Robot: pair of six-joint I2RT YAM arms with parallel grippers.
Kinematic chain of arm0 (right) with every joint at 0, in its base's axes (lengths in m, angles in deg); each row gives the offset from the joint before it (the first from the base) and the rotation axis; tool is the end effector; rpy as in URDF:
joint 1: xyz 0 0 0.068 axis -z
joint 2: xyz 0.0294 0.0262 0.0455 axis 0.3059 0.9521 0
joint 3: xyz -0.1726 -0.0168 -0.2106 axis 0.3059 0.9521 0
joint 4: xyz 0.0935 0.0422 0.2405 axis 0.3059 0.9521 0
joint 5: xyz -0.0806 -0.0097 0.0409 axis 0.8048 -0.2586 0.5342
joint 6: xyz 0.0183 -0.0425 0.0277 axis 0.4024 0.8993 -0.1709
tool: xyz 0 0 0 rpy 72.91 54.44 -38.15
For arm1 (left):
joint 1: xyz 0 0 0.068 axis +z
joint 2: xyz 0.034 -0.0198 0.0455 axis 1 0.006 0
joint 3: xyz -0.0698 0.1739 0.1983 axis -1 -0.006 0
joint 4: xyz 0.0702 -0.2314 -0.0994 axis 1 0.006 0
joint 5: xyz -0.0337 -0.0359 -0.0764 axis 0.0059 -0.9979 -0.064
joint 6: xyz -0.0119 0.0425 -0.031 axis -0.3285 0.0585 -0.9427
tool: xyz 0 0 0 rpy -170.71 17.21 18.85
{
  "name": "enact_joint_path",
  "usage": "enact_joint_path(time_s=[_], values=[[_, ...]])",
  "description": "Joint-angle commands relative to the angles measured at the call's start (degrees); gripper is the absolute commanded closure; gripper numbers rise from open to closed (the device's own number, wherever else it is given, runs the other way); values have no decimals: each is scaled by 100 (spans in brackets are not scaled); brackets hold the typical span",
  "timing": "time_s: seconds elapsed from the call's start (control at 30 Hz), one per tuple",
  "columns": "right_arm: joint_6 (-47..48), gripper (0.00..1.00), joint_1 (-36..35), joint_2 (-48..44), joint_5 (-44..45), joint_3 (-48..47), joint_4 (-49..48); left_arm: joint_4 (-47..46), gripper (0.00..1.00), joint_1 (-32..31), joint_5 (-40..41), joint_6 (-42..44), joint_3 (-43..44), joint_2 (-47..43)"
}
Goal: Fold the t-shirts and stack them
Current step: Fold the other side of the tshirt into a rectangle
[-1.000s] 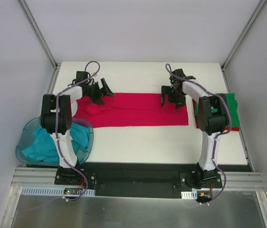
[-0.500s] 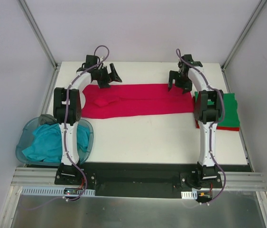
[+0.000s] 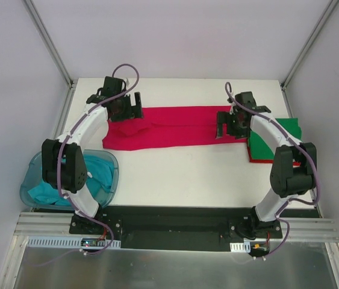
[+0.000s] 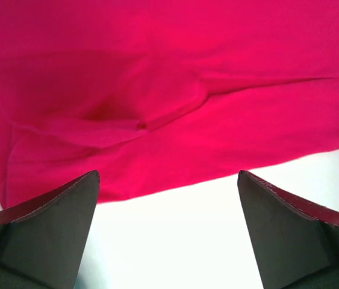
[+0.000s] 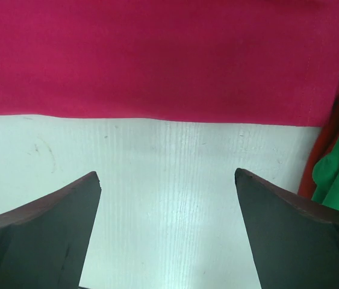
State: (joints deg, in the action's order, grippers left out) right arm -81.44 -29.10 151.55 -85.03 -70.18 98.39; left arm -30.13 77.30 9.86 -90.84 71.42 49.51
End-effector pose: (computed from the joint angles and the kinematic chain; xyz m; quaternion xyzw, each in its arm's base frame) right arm 0.3597 0.0760 0.2432 -0.1688 0.9435 0.0663 0.2773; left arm 0.3811 -0.0893 0.2966 -0.0062 0.9098 -0.1760 0.3758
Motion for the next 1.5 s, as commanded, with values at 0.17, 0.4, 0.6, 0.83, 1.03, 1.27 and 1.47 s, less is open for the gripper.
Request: enact_joint_path(time_s=[0.17,0.4,0.6,0.83,1.03,1.27,1.47], values=[[411,4,48,103,-270,361,-938,349,11,-74,667,361,246,718],[446,4,136,244,-95,326,-886,533,38,-82,894,388,423,1053],[438,4,153,289,-165,282,-815,762,72,-82,1396,256,502,1105],[455,4,145,253,-156,326,-815,868,67,-74,1291,229,748,1202],[482,4,153,315,-130,273,-763,868,65,-82,940,658,1318,1456],[517,4,162,341,-103,247,-710,1148,69,-82,16,1669,1548,1721],[517,4,162,359,-165,220,-675,1307,73,-74,288,2048,1214,1659]])
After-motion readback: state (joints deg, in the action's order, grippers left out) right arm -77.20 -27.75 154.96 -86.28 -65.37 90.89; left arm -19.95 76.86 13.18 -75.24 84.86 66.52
